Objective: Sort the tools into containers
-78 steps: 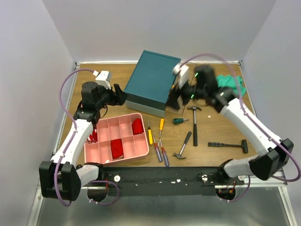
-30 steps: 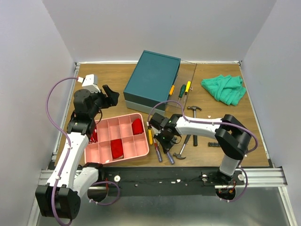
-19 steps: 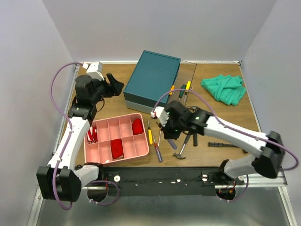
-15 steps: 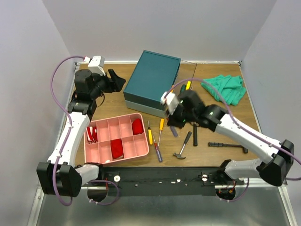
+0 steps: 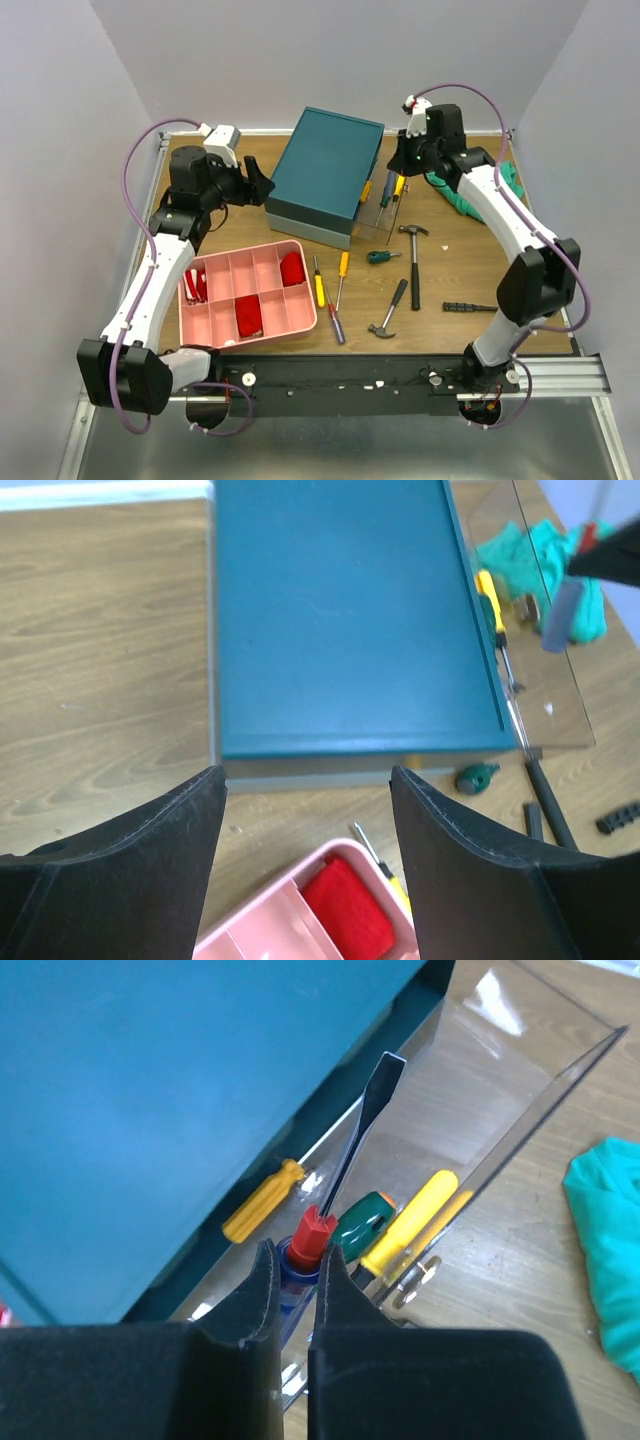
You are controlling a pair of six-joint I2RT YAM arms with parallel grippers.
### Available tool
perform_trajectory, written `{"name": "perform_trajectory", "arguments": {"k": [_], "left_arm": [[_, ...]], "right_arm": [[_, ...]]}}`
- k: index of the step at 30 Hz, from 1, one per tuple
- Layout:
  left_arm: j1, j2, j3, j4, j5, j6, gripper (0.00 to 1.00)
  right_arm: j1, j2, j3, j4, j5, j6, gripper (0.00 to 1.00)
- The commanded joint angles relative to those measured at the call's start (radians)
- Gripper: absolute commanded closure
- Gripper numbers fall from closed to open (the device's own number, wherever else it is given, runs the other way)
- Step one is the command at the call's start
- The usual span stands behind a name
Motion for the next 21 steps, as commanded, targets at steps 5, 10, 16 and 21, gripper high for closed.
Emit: {"name": "perform_trajectory", "arguments": {"k": [5,10,16,21], "left_arm": [[-0.092,-0.065,-0.017,-0.020,-0.054,0.070,0.23],[-0.124,-0.067,0.000,0.009,-0.120,0.021,0.20],[-0.155,-0.061,0.012,0.002,-0.214,-0.056,0.19],[-0.132,-0.106,-0.011,-0.036,-0.289,-0.064,0.18]], "right_arm": [[-0.002,0.006,0.065,-0.035,-0.076,0.046,0.27],[0.111,-0.236,-0.092,-0.046,-0.084,-0.086,0.27],[0.443,-0.367,-0.389,-0.121,-0.027,-0.100,0.26],[0.567,-0.303,-0.523,-0.097,-0.061,0.039,0.26]]}}
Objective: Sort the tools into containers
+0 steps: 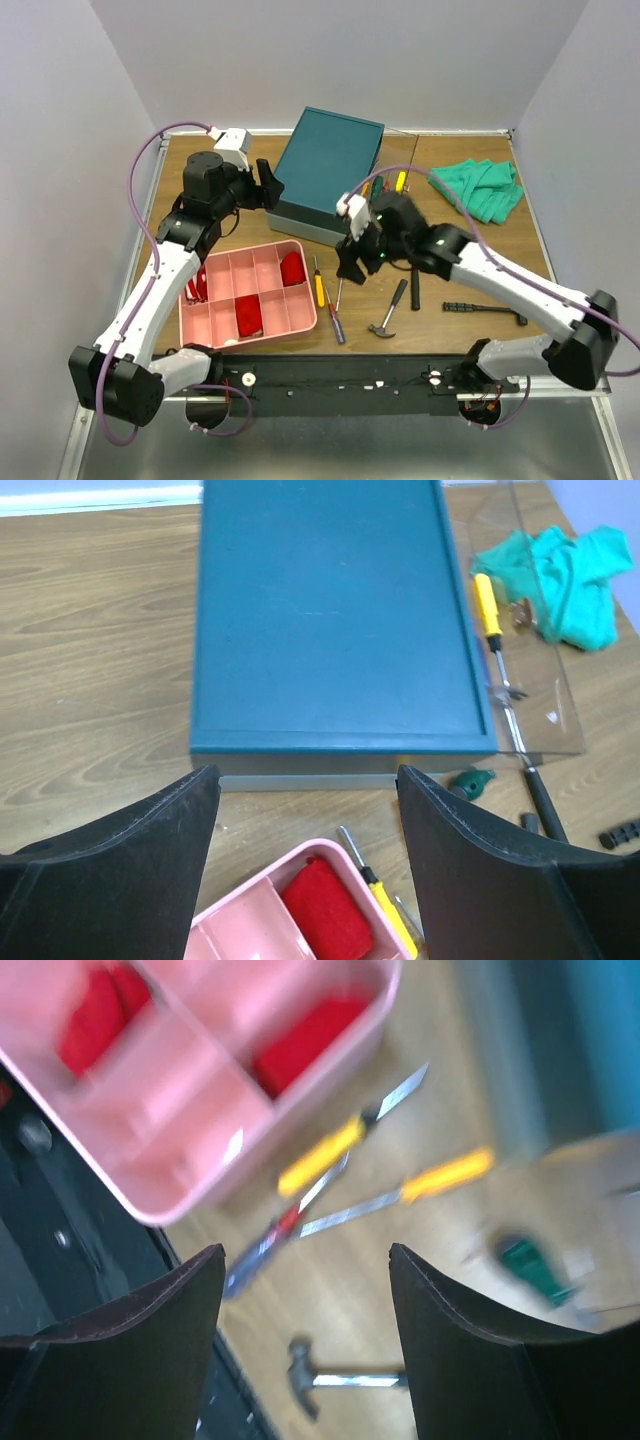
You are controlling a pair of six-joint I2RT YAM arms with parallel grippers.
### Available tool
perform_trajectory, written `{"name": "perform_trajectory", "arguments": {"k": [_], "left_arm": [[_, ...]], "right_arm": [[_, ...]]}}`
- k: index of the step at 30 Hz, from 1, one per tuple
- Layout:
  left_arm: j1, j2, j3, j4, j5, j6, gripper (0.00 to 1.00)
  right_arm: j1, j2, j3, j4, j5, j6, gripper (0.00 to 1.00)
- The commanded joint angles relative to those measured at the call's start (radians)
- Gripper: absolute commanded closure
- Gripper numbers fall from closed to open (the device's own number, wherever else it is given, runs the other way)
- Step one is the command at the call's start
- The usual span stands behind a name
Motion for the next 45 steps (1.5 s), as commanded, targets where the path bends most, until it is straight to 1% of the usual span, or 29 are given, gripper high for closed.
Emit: {"name": "perform_trajectory", "arguments": {"k": [1,5,9,11,14,18,20,23,24,27,31,34,41,45], "left_arm": [[0.026,-0.068,0.003,-0.029,-0.113,-0.010,0.18],[0.075,-0.120,-0.003,-0.061,-0.139,0.079,0.18],[0.176,-0.156,-0.021,-0.072,-0.142,0.077,0.19],[0.196,-0.183,-0.034,-0.065,-0.138,0.067,0.19],[0.226,-0.217,-0.051,-0.055,-0.115,0.064,0.20],[0.258,-0.237,-0.058,-0.052,-0.107,0.040,0.20],[0.279,-0.243,-0.061,-0.048,-0.103,0.028,0.20],[0.281,-0.258,-0.075,-0.034,-0.092,0.009,0.20],[0.305,-0.260,-0.087,-0.031,-0.087,0.006,0.20],[0.307,-0.266,-0.098,-0.037,-0.072,-0.006,0.20],[0.307,-0.268,-0.095,-0.048,-0.049,-0.019,0.20],[0.307,-0.264,-0.094,-0.045,-0.040,-0.032,0.20],[0.309,-0.260,-0.110,-0.051,-0.029,-0.046,0.20],[0.312,-0.268,-0.132,-0.055,-0.029,-0.057,0.20]], "right_arm": [[0.074,0.121,-0.140,-0.041,0.006,0.178,0.26],[0.136,0.200,-0.165,-0.034,0.046,0.289,0.27],[0.174,0.263,-0.160,-0.064,0.077,0.396,0.27],[0.176,0.301,-0.166,-0.078,0.127,0.450,0.27],[0.176,0.347,-0.165,-0.090,0.163,0.479,0.28],[0.192,0.390,-0.160,-0.090,0.178,0.502,0.35],[0.200,0.407,-0.163,-0.086,0.180,0.516,0.37],[0.214,0.433,-0.149,-0.083,0.183,0.528,0.37],[0.221,0.438,-0.129,-0.086,0.184,0.533,0.38],[0.228,0.430,-0.100,-0.113,0.209,0.551,0.39],[0.228,0.392,-0.065,-0.172,0.218,0.558,0.43],[0.231,0.378,-0.056,-0.158,0.192,0.550,0.44],[0.238,0.459,-0.046,-0.094,0.147,0.590,0.44],[0.248,0.526,-0.037,-0.092,0.186,0.607,0.44]]}}
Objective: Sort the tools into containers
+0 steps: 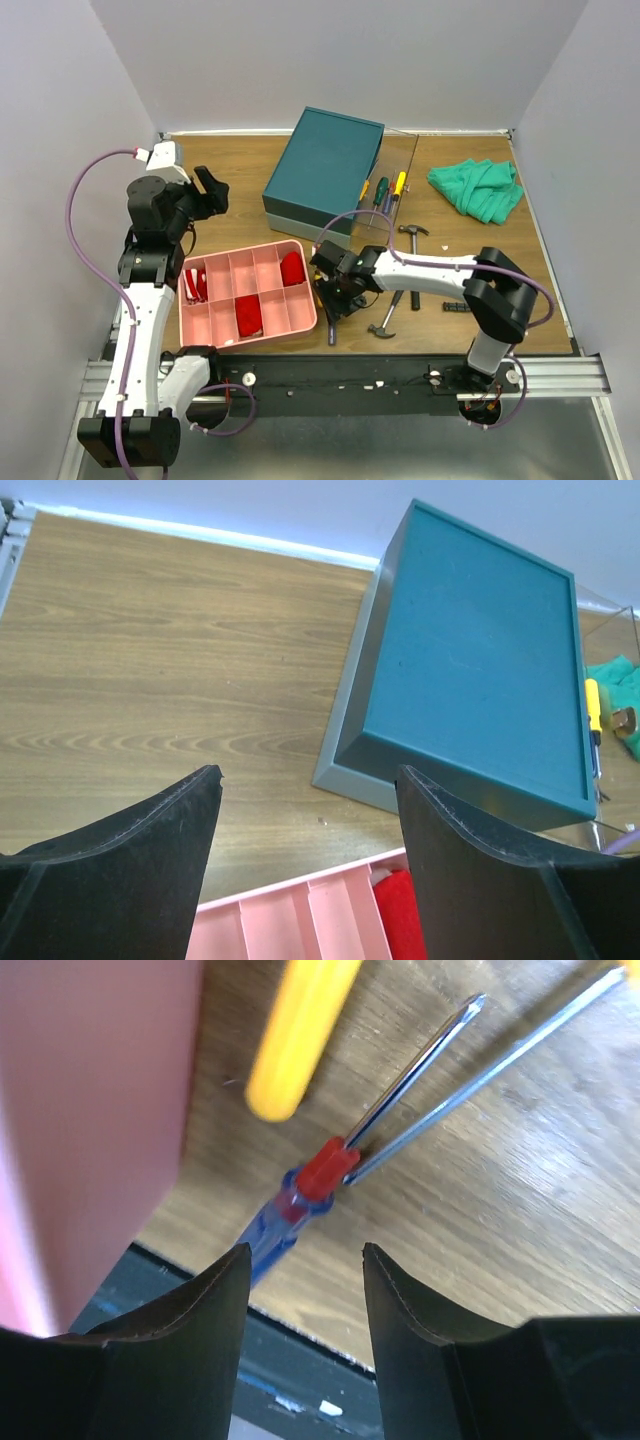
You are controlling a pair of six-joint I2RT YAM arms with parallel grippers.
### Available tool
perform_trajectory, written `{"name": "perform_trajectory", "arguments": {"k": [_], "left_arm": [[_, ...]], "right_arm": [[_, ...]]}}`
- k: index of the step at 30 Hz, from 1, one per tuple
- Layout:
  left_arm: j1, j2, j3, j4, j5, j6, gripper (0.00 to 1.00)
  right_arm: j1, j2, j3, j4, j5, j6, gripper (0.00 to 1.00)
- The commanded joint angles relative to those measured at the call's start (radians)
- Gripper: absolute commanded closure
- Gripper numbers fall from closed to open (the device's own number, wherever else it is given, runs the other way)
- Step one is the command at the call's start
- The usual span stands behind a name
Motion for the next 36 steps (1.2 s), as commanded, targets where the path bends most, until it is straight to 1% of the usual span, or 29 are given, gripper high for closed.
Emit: {"name": "perform_trajectory", "arguments": {"k": [1,5,6,7,10,12,13,14,15,16,17,18,19,20,22,24,26,27,28,30,31,34,36], "left_arm": [[0.011,-0.021,-0.034,-0.003,0.025,-0.024,0.20],[0.025,-0.020,-0.040,-0.001,0.036,-0.051,0.20],[0.028,-0.020,-0.035,-0.003,0.041,-0.051,0.20],[0.032,-0.020,-0.031,-0.003,0.039,-0.051,0.20],[0.031,-0.011,-0.012,-0.007,0.041,-0.051,0.20],[0.032,0.003,0.000,-0.003,0.045,-0.055,0.20],[0.032,0.008,0.005,0.002,0.050,-0.057,0.20],[0.032,0.015,0.006,0.009,0.050,-0.060,0.20],[0.032,0.018,0.009,0.013,0.053,-0.063,0.20],[0.032,0.023,0.009,0.017,0.056,-0.066,0.20],[0.031,0.028,0.009,0.020,0.068,-0.070,0.20],[0.032,0.037,0.008,0.025,0.074,-0.074,0.21],[0.031,0.040,0.006,0.026,0.082,-0.075,0.21],[0.032,0.043,0.003,0.028,0.106,-0.075,0.21],[0.032,0.048,-0.004,0.036,0.142,-0.066,0.21],[0.032,0.038,-0.018,0.030,0.174,-0.045,0.22],[0.031,0.029,-0.030,0.023,0.189,-0.028,0.22],[0.032,0.026,-0.034,0.007,0.195,-0.008,0.22],[0.031,0.025,-0.037,0.000,0.214,0.000,0.22],[0.032,0.026,-0.031,-0.007,0.231,0.020,0.22],[0.031,0.031,-0.026,-0.007,0.243,0.021,0.22],[0.031,0.051,0.000,0.002,0.248,0.018,0.22],[0.031,0.066,0.026,0.008,0.249,0.017,0.22]], "right_arm": [[0.019,0.100,0.027,0.017,0.025,0.041,0.44],[0.027,0.161,0.071,0.018,0.025,0.051,0.45],[0.028,0.167,0.074,0.017,0.029,0.053,0.46],[0.033,0.173,0.076,0.011,0.037,0.054,0.56],[0.034,0.158,0.053,-0.012,0.058,0.048,0.67],[0.036,0.102,0.018,-0.034,0.086,0.037,0.70],[0.033,0.076,0.007,-0.055,0.086,0.027,0.76],[0.028,0.037,-0.010,-0.066,0.085,0.010,0.79],[0.022,-0.030,-0.013,-0.083,0.085,0.004,0.84],[0.009,-0.073,-0.016,-0.094,0.074,-0.018,0.95],[0.001,-0.113,-0.018,-0.095,0.072,-0.060,0.99],[-0.008,-0.147,-0.002,-0.106,0.074,-0.079,0.99],[-0.028,-0.220,0.010,-0.106,0.039,-0.099,0.99],[-0.039,-0.253,0.022,-0.097,0.028,-0.139,1.00],[-0.074,-0.332,0.090,-0.047,0.011,-0.174,0.99],[-0.120,-0.369,0.139,-0.002,-0.017,-0.200,0.99],[-0.198,-0.385,0.214,0.040,0.006,-0.216,0.99],[-0.231,-0.380,0.234,0.049,0.029,-0.220,0.99],[-0.296,-0.370,0.270,0.063,0.037,-0.229,1.00],[-0.366,-0.324,0.298,0.064,0.054,-0.226,0.99],[-0.436,-0.304,0.309,0.063,0.045,-0.217,1.00],[-0.531,-0.230,0.329,0.086,0.054,-0.211,0.99],[-0.568,-0.174,0.346,0.100,0.045,-0.202,1.00]]}}
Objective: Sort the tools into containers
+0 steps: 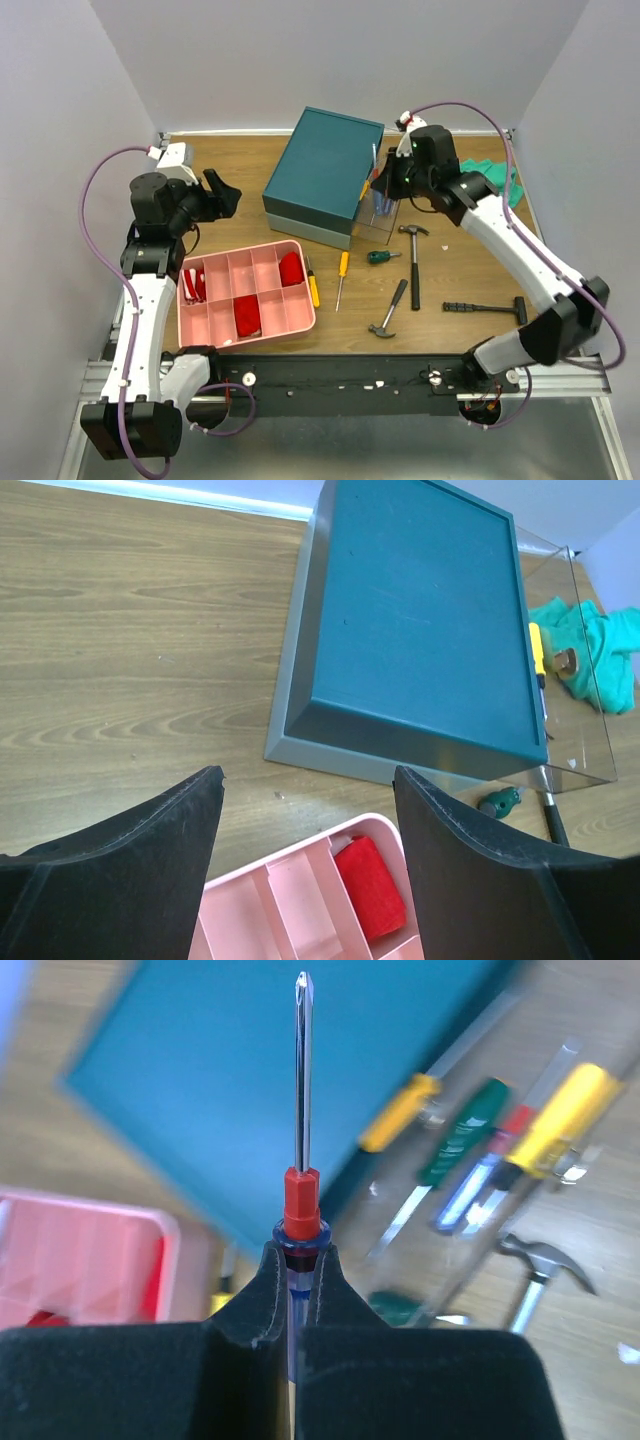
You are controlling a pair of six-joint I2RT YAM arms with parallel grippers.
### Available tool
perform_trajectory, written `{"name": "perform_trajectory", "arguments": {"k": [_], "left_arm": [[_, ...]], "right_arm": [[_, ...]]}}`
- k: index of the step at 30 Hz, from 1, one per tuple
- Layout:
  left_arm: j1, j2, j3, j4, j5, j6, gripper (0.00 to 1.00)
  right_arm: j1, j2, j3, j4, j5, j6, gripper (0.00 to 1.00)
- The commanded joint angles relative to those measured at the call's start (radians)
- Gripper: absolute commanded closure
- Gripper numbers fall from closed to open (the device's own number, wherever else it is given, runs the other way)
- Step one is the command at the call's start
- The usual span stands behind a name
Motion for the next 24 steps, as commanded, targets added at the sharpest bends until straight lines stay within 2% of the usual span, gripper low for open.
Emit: {"name": "perform_trajectory", "arguments": {"k": [1,3,4,5,7,8,12,14,19,23,24], "left_arm": [[0.006,0.026,0.054,0.004,0.050,0.023,0.22],[0.008,0.032,0.065,0.009,0.045,0.023,0.22],[0.008,0.032,0.065,0.009,0.047,0.023,0.22],[0.006,0.032,0.062,0.012,0.047,0.018,0.22],[0.008,0.028,0.057,0.015,0.058,0.015,0.22],[0.008,0.025,0.056,0.018,0.064,0.014,0.22],[0.008,0.016,0.040,0.030,0.079,0.008,0.21],[0.006,0.012,0.030,0.032,0.088,0.009,0.21],[0.008,0.012,-0.007,-0.020,0.095,0.052,0.21],[0.006,-0.012,-0.068,-0.077,0.082,0.095,0.21],[0.006,-0.029,-0.082,-0.089,0.078,0.098,0.21]], "right_arm": [[-0.113,0.141,0.029,0.024,0.018,0.001,0.99],[-0.130,0.173,0.052,0.043,0.007,-0.013,0.99],[-0.142,0.208,0.063,0.060,-0.011,-0.025,0.70],[-0.147,0.224,0.078,0.058,-0.034,-0.049,0.57],[-0.149,0.227,0.125,0.051,-0.028,-0.053,0.37],[-0.149,0.216,0.139,0.052,-0.037,-0.068,0.34],[-0.146,0.118,0.136,0.060,-0.117,-0.103,0.31],[-0.109,0.039,0.066,0.054,-0.141,-0.154,0.32],[0.122,-0.080,-0.156,0.043,-0.224,-0.372,0.35],[0.213,-0.078,-0.290,0.074,-0.215,-0.318,0.35],[0.213,-0.063,-0.313,0.075,-0.206,-0.215,0.35]]}}
